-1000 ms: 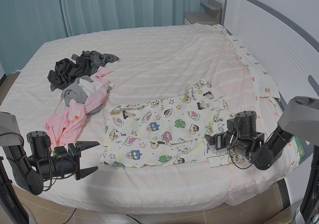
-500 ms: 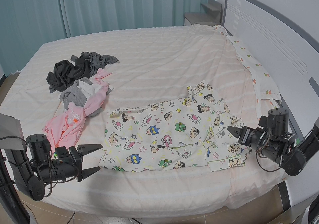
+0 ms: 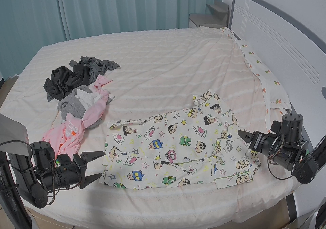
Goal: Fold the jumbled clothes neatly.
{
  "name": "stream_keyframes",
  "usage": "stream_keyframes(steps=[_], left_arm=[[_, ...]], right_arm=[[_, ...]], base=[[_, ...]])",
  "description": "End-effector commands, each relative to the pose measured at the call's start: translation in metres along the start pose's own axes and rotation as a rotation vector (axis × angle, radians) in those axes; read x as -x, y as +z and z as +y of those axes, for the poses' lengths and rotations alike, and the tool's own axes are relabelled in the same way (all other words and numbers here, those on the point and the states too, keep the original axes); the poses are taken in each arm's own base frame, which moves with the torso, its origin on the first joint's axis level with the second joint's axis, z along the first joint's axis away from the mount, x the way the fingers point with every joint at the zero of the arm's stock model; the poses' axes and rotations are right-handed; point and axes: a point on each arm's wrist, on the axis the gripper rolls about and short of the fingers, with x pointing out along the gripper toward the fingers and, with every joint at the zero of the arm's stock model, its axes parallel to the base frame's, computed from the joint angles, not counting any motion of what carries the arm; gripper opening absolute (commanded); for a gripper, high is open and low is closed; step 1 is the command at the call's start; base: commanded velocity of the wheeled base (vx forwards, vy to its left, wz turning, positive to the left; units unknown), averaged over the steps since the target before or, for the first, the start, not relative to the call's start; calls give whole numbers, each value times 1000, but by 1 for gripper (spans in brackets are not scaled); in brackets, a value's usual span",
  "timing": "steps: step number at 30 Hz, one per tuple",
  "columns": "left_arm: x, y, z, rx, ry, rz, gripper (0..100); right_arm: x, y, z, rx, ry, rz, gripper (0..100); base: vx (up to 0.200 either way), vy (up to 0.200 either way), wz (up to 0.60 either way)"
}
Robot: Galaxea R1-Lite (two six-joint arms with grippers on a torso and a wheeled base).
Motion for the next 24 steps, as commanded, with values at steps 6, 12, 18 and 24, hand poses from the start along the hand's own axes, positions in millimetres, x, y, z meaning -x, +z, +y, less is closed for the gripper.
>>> stream_keyframes(steps=[6, 12, 18, 24], left_arm=[[-10, 10, -14, -58, -40, -103, 100], [-22, 20, -24, -158, -89, -132, 100], [-40, 30, -27, -322, -111, -146, 100], [-68, 48, -25, -412, -106, -149, 100]], right_arm=[[18, 5, 1, -54, 24, -29, 100], [22, 1, -5, -186, 35, 3, 100], [26, -9, -10, -187, 94, 53, 100], [24, -16, -14, -190, 122, 54, 100]], base=[[0, 0, 0], [200, 0, 0], [0, 0, 0], [0, 0, 0]])
